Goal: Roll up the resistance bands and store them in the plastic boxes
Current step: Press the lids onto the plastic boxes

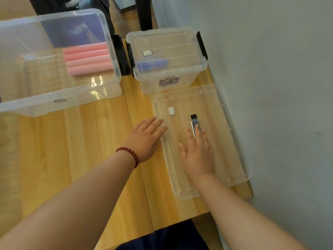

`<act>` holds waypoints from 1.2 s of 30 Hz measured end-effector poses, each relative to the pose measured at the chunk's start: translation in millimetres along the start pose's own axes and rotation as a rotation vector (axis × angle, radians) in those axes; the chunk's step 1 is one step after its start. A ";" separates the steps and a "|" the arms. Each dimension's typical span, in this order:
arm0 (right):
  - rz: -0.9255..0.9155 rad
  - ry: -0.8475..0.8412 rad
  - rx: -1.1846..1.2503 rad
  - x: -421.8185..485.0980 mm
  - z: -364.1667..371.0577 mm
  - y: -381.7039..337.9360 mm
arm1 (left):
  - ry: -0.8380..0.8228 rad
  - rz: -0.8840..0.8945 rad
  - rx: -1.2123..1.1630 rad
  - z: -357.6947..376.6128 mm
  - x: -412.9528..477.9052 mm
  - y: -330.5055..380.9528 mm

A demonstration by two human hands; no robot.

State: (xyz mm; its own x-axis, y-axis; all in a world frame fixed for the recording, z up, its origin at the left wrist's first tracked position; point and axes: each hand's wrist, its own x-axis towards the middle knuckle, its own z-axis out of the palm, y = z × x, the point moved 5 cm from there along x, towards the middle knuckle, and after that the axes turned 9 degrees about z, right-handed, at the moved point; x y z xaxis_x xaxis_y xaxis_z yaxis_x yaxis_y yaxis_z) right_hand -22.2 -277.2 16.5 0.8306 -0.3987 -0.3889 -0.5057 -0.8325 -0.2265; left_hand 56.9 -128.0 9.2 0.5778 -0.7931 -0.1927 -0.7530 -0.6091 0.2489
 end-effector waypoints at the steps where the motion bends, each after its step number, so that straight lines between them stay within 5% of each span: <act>1: 0.010 -0.036 -0.020 -11.1 9.4 3.2 | -0.091 0.000 0.019 8.4 -2.2 1.2; 9: -0.023 -0.223 -0.180 -72.2 57.4 28.2 | -0.216 0.140 0.290 20.6 -1.7 3.5; 15: -0.042 -0.231 -0.167 -85.0 38.6 5.9 | 0.226 0.347 0.311 -8.4 -28.2 9.3; 18: -0.036 -0.168 -0.160 -97.3 28.1 -10.6 | 0.361 0.397 0.239 -24.0 -43.0 16.2; 29: -0.094 -0.008 -0.168 -143.7 -33.2 -50.2 | 0.419 0.382 0.240 -69.2 -98.6 25.4; 36: -0.272 0.435 -0.057 -175.6 -76.9 -89.2 | 0.570 0.233 0.278 -106.0 -144.1 16.1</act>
State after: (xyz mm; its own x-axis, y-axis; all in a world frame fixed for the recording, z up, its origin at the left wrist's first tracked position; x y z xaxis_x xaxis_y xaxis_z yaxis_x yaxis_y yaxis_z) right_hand -105.0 -162.5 173.7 0.9567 -0.2774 0.0877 -0.2539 -0.9433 -0.2139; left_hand -5.1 -23.7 141.5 0.4086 -0.8268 0.3865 -0.8871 -0.4594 -0.0449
